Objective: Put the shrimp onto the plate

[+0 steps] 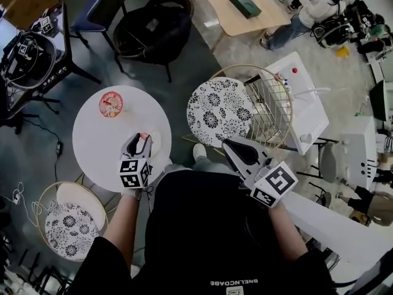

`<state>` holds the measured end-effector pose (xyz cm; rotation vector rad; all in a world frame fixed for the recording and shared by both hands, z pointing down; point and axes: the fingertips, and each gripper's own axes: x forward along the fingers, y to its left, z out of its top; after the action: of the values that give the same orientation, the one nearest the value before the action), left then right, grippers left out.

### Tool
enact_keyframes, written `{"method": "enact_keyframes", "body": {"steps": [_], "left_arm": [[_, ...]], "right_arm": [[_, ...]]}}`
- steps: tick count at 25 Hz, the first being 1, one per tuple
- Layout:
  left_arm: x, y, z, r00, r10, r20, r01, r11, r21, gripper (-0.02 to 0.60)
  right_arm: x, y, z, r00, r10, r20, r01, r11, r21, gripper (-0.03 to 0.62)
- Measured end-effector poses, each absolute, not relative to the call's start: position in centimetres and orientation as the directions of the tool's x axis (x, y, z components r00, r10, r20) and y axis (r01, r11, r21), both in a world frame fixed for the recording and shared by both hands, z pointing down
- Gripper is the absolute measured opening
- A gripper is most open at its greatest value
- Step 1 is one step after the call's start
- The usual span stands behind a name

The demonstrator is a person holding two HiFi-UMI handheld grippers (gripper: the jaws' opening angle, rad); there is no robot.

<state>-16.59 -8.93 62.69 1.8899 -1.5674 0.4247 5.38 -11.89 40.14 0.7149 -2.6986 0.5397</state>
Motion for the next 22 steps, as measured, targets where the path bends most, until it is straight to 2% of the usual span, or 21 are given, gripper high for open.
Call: {"method": "enact_keyframes", "body": {"steps": [9, 22], "left_arm": [[-16.6, -9.5, 68.7, 0.254, -0.685, 0.683, -0.956, -0.070, 0.285, 0.158], [-15.4, -11.4, 74.0, 0.230, -0.588, 0.775, -0.973, -0.124, 0.194, 0.158]], "right_arm": [[8.5, -11.1, 39.8, -0.751, -0.526, 0.400, -0.639, 0.732, -0.236, 0.018], [9.8, -10.4, 40.1, -0.699, -0.582, 0.416, -0.700, 0.676, -0.231, 0.018]]}}
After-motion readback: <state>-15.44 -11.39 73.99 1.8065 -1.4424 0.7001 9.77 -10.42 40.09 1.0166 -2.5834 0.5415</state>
